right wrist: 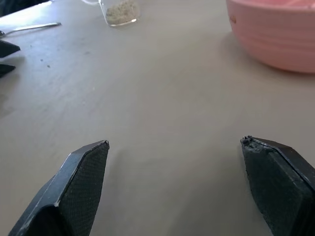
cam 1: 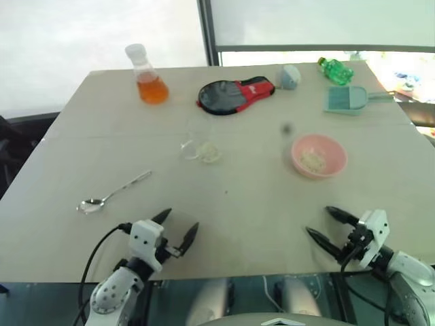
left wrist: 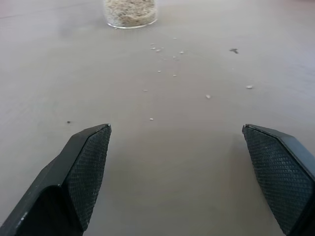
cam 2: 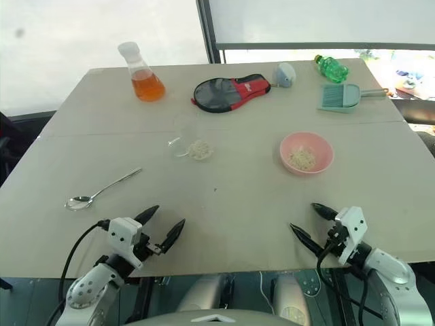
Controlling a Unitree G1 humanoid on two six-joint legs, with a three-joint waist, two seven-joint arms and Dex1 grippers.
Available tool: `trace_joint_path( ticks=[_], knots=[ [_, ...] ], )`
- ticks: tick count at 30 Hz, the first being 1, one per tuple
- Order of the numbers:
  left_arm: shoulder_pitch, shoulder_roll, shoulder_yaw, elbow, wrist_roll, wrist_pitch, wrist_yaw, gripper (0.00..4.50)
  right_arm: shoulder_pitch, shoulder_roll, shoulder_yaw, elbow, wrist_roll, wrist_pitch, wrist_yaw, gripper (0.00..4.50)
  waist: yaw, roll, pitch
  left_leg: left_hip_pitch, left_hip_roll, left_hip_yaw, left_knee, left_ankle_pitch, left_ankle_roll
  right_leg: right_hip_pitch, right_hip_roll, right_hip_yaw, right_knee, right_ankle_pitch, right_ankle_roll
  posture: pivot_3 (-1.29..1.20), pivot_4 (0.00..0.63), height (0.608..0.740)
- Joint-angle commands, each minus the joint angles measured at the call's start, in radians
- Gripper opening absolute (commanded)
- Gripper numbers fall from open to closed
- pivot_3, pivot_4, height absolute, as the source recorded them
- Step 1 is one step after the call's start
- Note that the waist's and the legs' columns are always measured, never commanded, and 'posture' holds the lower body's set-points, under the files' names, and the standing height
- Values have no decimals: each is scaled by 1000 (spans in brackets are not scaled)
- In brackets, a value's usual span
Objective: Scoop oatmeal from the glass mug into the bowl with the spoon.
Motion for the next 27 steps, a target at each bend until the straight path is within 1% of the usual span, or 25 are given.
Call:
trace_joint_path(
  ticks=[1, 2, 3, 6, 7, 10, 14, 17, 19, 20, 22, 24, 27],
  knots=[
    [-56, 30, 89, 59, -16, 76, 51, 4473, -37, -38, 29, -124, 40, 50, 30, 4500, -1, -1, 0, 0, 0, 0, 0, 0, 0, 0, 0, 0, 0, 0, 1, 0, 150, 740],
    [-83, 51, 112, 62, -27, 100, 45, 4473, -57, -46, 41, -156, 58, 80, 27, 4500, -1, -1, 0, 0, 0, 0, 0, 0, 0, 0, 0, 0, 1, 1, 2, 0, 150, 740],
    [-103, 74, 129, 64, -34, 122, 36, 4473, -74, -53, 49, -183, 74, 108, 22, 4500, -2, -3, 2, 0, 0, 0, 1, 0, 0, 0, 1, 0, 3, 2, 3, 0, 150, 740],
    [-183, 174, 202, 96, -89, 192, -19, 4473, -140, -89, 86, -258, 106, 185, 27, 4500, -8, -13, 8, -1, 1, -3, 3, 0, 0, -1, 2, -3, 7, 1, 2, 0, 150, 740],
    [-211, 218, 232, 127, -101, 205, -45, 4473, -158, -104, 96, -281, 112, 205, 31, 4500, -8, -14, 8, -2, 0, -3, 4, 0, 0, -1, 1, -3, 6, 1, 2, 0, 150, 740],
    [-276, 339, 307, 261, -123, 209, -130, 4473, -189, -132, 106, -338, 149, 265, 30, 4500, -11, -22, 14, -4, -1, -5, 4, 0, 0, -4, 0, -4, 6, 2, 2, 0, 150, 740],
    [-348, 473, 330, 468, -120, 184, -275, 4473, -217, -144, 108, -374, 176, 308, 12, 4500, -13, -22, 15, -6, -2, -7, 3, 0, -1, -4, -1, -7, 4, 2, 2, 0, 150, 740],
    [-417, 563, 288, 636, -88, 162, -391, 4473, -216, -143, 109, -378, 171, 311, 11, 4500, -15, -23, 16, -7, -2, -8, 3, 0, -1, -4, -2, -9, 2, 2, 2, 0, 150, 740],
    [-462, 595, 241, 724, -69, 149, -476, 4473, -217, -140, 114, -380, 168, 313, 9, 4500, -15, -23, 16, -8, -2, -9, 3, 0, -1, -4, -2, -10, 1, 2, 2, 0, 150, 740],
    [-488, 614, 190, 766, -39, 141, -529, 4473, -219, -138, 117, -383, 169, 315, 7, 4500, -16, -23, 16, -8, -2, -9, 3, 0, -1, -4, -2, -10, 1, 2, 2, 0, 150, 740],
    [-552, 634, 114, 843, 14, 118, -594, 4473, -229, -134, 122, -384, 169, 318, 4, 4500, -14, -23, 17, -8, -3, -10, 3, 0, -1, -4, -2, -11, 1, 2, 2, 0, 150, 740],
    [-628, 641, 48, 924, 61, 91, -646, 4473, -238, -132, 125, -381, 169, 318, 3, 4500, -14, -20, 17, -7, -3, -10, 3, 0, -1, -3, -3, -11, 2, 2, 2, 0, 150, 740],
    [-732, 641, -17, 1034, 126, 39, -677, 4473, -238, -137, 127, -376, 158, 309, 10, 4500, -10, -16, 16, -7, -6, -10, 3, 0, 0, -3, -4, -11, 4, 2, 2, 0, 150, 740]
  ],
)
